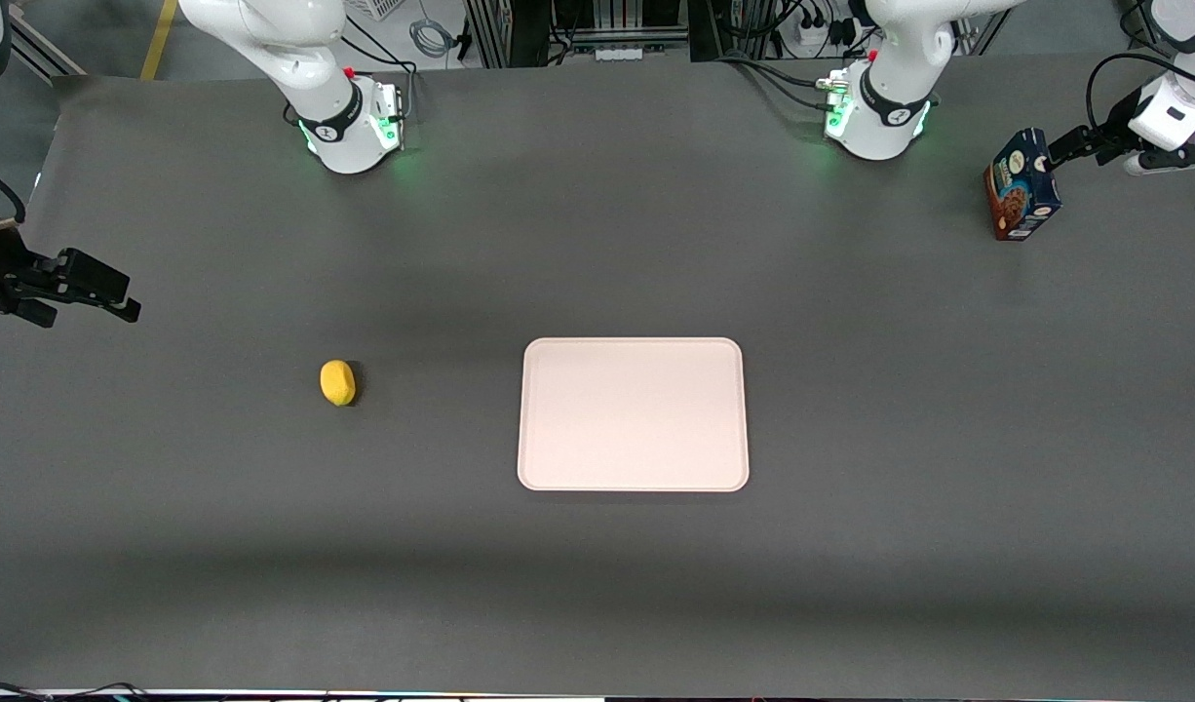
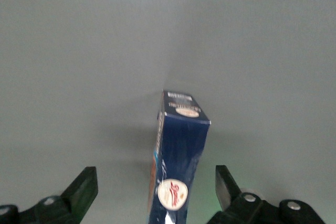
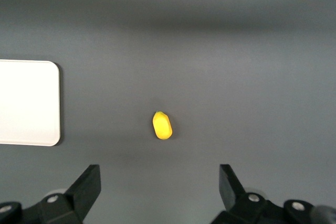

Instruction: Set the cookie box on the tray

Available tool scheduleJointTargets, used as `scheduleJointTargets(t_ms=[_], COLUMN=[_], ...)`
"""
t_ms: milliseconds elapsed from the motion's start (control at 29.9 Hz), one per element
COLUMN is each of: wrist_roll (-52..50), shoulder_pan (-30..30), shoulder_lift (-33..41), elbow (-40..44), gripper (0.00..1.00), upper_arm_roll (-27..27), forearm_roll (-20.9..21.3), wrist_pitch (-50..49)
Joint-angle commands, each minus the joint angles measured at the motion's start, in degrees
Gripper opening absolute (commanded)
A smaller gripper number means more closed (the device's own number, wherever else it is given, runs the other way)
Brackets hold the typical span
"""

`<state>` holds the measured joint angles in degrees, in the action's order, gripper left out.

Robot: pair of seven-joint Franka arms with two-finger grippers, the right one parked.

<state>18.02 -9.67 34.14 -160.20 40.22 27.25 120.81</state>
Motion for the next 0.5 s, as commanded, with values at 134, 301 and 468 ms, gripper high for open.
scheduleJointTargets(t_ms=[134,301,468], wrist_roll=[-1.8,-2.6,-2.6], shoulder_pan=[-1.1,-1.4,-2.7], shoulder_lift=[0.4,-0.9,-3.9], elbow=[-2.0,-3.5,-5.0], gripper=[1.0,1.0,1.0], upper_arm_roll=[-0.6,-0.4,-0.1], forearm_roll=[1.2,1.4,1.4], wrist_pitch=[0.3,1.8,5.8])
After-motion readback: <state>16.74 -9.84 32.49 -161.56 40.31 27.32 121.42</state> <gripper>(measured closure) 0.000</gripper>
